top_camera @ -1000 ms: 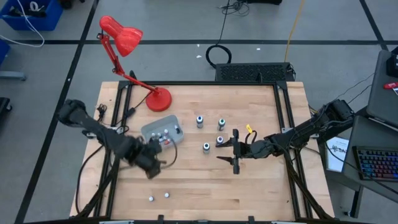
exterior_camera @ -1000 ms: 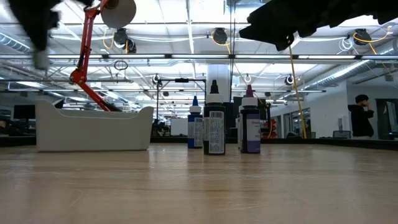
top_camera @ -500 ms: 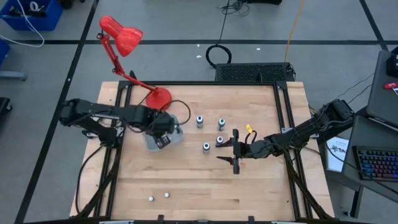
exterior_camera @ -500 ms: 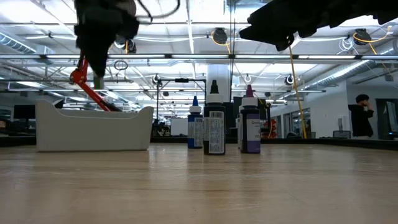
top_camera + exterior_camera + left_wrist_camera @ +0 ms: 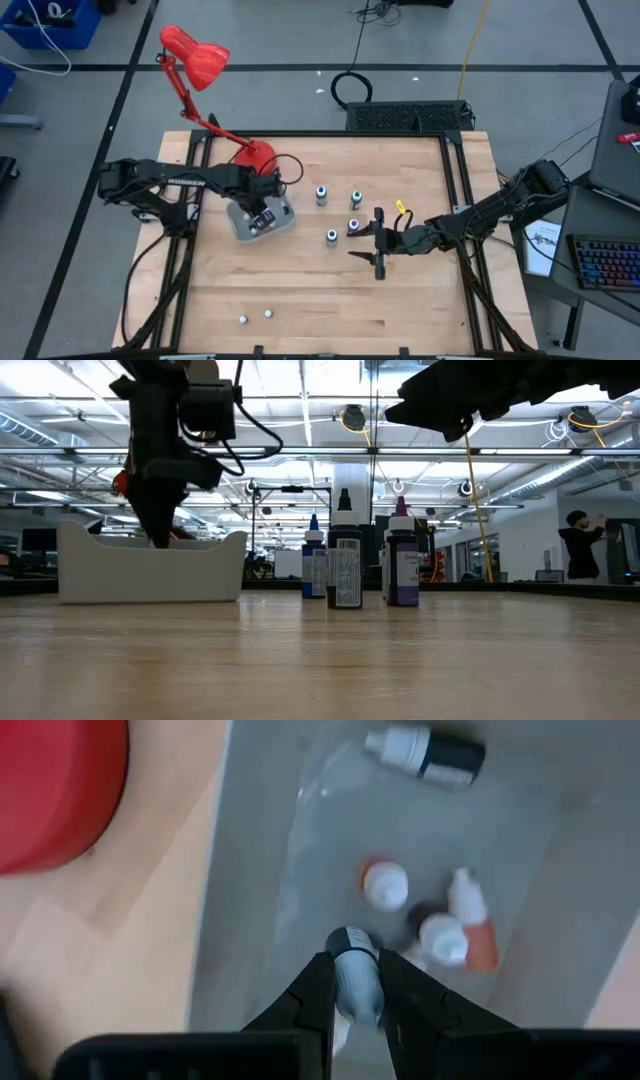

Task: Pick & Place food coloring
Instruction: Put the top small black coloring bottle into the gray container

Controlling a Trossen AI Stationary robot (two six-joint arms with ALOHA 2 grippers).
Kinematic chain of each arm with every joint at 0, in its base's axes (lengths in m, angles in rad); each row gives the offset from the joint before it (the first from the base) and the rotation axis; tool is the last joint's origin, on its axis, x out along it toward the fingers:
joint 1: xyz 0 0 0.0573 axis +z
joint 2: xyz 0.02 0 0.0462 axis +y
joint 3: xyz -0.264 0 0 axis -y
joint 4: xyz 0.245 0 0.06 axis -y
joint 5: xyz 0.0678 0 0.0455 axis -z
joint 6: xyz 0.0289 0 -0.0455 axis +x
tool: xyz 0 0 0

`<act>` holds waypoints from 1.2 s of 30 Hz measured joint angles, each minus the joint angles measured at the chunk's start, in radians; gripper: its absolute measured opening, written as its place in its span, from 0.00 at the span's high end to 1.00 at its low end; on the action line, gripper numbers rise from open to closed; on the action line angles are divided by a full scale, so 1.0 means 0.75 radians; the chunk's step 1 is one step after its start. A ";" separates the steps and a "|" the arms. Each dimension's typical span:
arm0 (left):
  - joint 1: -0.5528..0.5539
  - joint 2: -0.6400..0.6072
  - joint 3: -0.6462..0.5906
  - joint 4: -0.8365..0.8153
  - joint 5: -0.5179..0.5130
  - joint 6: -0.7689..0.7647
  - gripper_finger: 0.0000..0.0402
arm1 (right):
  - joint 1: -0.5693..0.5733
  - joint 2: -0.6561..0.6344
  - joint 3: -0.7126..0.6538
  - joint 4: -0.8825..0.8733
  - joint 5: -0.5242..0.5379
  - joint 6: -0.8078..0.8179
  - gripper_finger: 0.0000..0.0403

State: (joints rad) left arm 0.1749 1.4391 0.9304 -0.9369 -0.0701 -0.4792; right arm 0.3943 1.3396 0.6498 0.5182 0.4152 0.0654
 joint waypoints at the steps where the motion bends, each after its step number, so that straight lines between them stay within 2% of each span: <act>1: 0.010 -0.001 -0.012 0.026 0.009 0.002 0.85 | 0.000 0.000 0.000 0.000 0.000 0.000 0.51; 22: 0.049 -0.001 -0.195 0.207 0.064 -0.027 0.85 | 0.000 0.000 0.000 0.000 -0.001 -0.002 0.51; 31: 0.048 -0.001 -0.215 0.272 0.059 -0.037 0.85 | 0.001 0.000 0.000 0.000 -0.001 -0.002 0.51; 33: 0.048 -0.001 -0.215 0.294 0.058 -0.037 0.83 | 0.001 0.000 0.000 0.000 -0.001 -0.002 0.51; 36: 0.048 -0.001 -0.215 0.310 0.059 -0.046 0.73 | 0.001 0.000 0.000 0.000 -0.001 -0.002 0.51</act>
State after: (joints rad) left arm 0.2111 1.4380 0.7690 -0.7047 -0.0261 -0.5135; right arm 0.3946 1.3396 0.6498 0.5182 0.4145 0.0641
